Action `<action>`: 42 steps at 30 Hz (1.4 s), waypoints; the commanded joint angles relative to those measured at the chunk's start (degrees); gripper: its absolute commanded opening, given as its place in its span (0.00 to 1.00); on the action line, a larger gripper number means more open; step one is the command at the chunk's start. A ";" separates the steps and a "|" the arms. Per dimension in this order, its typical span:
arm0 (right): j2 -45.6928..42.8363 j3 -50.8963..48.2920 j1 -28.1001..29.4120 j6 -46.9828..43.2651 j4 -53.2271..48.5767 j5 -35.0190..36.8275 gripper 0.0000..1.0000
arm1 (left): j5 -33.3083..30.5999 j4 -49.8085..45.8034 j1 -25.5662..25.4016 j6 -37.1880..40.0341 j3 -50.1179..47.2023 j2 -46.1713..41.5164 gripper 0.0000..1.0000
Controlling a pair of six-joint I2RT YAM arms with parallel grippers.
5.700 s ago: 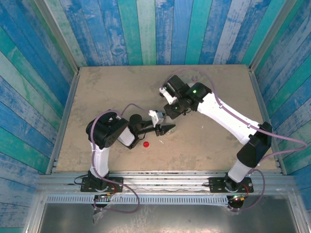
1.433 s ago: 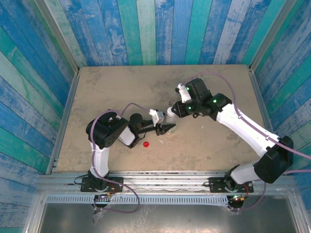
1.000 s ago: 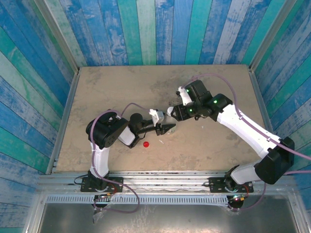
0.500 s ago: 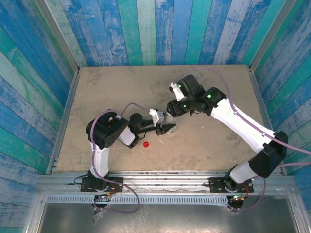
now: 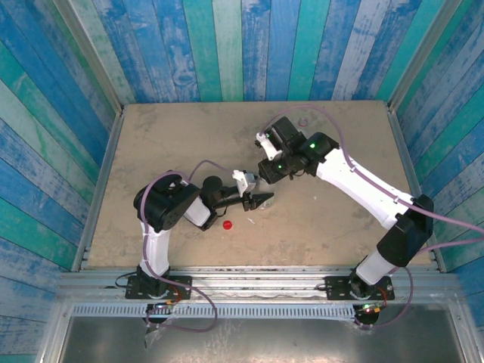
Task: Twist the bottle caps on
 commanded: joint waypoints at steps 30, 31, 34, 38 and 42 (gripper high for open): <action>6.30 8.99 0.74 -2.60 -9.47 -1.24 0.41 | 0.02 -8.69 -0.51 1.63 -0.41 0.86 0.60; 6.58 9.17 0.76 -2.50 -9.75 -1.26 0.41 | 0.02 -8.77 -0.52 1.63 -0.37 0.81 0.60; 7.46 9.98 0.79 -2.17 -10.86 -1.58 0.41 | 0.03 -8.91 -0.57 1.72 -0.41 0.88 0.60; 8.30 10.54 0.75 -1.56 -11.79 -1.58 0.40 | 0.02 -8.79 -0.57 1.81 -0.41 0.87 0.60; 8.13 10.07 0.67 -0.85 -11.65 -1.58 0.40 | 0.10 -8.77 -0.55 1.81 -0.41 0.88 0.60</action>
